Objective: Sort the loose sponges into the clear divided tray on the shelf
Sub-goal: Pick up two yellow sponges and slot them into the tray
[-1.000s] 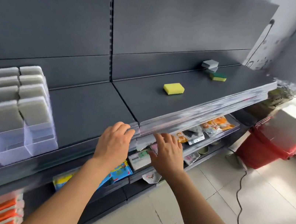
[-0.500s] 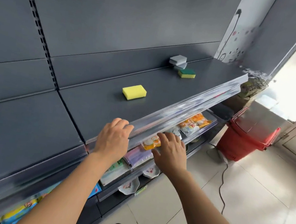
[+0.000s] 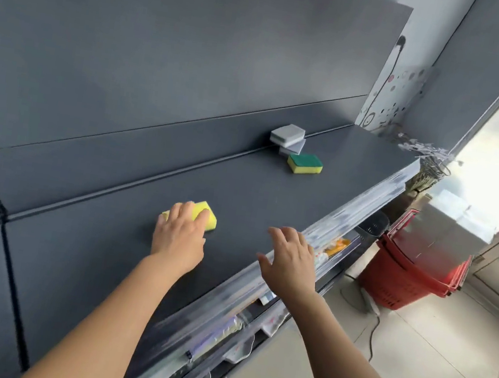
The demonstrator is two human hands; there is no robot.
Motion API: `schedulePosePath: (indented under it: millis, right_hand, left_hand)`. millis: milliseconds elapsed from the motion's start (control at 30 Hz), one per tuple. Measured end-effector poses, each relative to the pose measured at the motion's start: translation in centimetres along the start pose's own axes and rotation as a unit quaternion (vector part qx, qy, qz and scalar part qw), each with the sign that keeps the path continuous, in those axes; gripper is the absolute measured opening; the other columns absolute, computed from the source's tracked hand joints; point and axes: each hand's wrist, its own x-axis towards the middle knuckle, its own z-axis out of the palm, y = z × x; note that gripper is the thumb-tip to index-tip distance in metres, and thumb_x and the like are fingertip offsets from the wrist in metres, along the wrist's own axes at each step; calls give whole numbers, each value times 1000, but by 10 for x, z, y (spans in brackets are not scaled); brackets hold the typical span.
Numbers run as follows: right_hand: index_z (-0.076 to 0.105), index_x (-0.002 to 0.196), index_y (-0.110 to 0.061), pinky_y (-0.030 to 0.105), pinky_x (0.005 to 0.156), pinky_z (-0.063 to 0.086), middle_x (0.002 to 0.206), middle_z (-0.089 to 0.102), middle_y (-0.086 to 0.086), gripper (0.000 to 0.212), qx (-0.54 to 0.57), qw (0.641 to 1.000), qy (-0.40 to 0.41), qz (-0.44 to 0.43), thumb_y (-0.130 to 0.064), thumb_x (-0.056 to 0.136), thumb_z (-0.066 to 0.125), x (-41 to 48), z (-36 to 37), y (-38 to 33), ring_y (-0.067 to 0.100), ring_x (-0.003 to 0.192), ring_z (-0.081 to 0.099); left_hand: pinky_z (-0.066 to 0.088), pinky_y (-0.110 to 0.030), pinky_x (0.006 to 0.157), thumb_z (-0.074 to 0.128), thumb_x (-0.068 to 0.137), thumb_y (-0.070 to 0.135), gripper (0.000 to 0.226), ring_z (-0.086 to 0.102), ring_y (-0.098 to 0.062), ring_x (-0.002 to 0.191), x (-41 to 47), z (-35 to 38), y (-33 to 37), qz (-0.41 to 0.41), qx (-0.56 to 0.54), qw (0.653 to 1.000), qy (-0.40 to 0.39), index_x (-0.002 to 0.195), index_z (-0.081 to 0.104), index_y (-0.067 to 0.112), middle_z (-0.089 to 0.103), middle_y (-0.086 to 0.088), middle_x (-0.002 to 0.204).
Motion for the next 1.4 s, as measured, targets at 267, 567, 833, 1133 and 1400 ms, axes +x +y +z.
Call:
schedulePosePath:
  millis: [267, 567, 833, 1133, 1400]
  right_hand:
    - [41, 134, -22, 36, 100, 31, 133, 45, 2, 53, 14, 1000, -4, 27, -38, 87, 57, 80, 10, 18, 25, 123, 39]
    - [45, 131, -19, 37, 99, 31, 131, 47, 4, 49, 30, 999, 0, 36, -36, 87, 58, 159, 24, 59, 26, 123, 39]
    - [39, 135, -18, 37, 102, 29, 142, 37, 6, 55, 14, 1000, -22, -6, -37, 87, 57, 238, 36, 111, 25, 132, 31]
    - [17, 145, -21, 41, 115, 13, 154, 16, 5, 76, 0, 992, -108, -61, -44, 85, 58, 300, 46, 157, 26, 143, 8]
    - [54, 119, -25, 34, 92, 31, 114, 45, 1, 71, -14, 989, -96, -114, -71, 65, 62, 315, 40, 159, 23, 112, 37]
  left_hand:
    - [40, -38, 91, 61, 87, 33, 71, 44, -26, 119, 70, 17, 0, -20, -13, 995, -97, 144, 20, 22, 43, -6, 133]
    - [38, -32, 64, 70, 77, 28, 59, 48, -25, 80, 124, 19, 31, -85, -145, 984, -50, 124, 36, 17, 36, -6, 115]
    - [40, -35, 87, 71, 77, 33, 78, 45, -27, 114, 180, 32, 69, -118, -175, 977, 4, 139, 26, 20, 42, -6, 127]
    - [40, -35, 87, 70, 78, 36, 80, 44, -27, 114, 217, 42, 111, -191, -177, 965, 10, 142, 24, 24, 43, -4, 126]
    - [38, -37, 89, 64, 84, 35, 62, 43, -26, 116, 231, 45, 128, -270, -242, 931, 46, 139, 35, 26, 43, -3, 124]
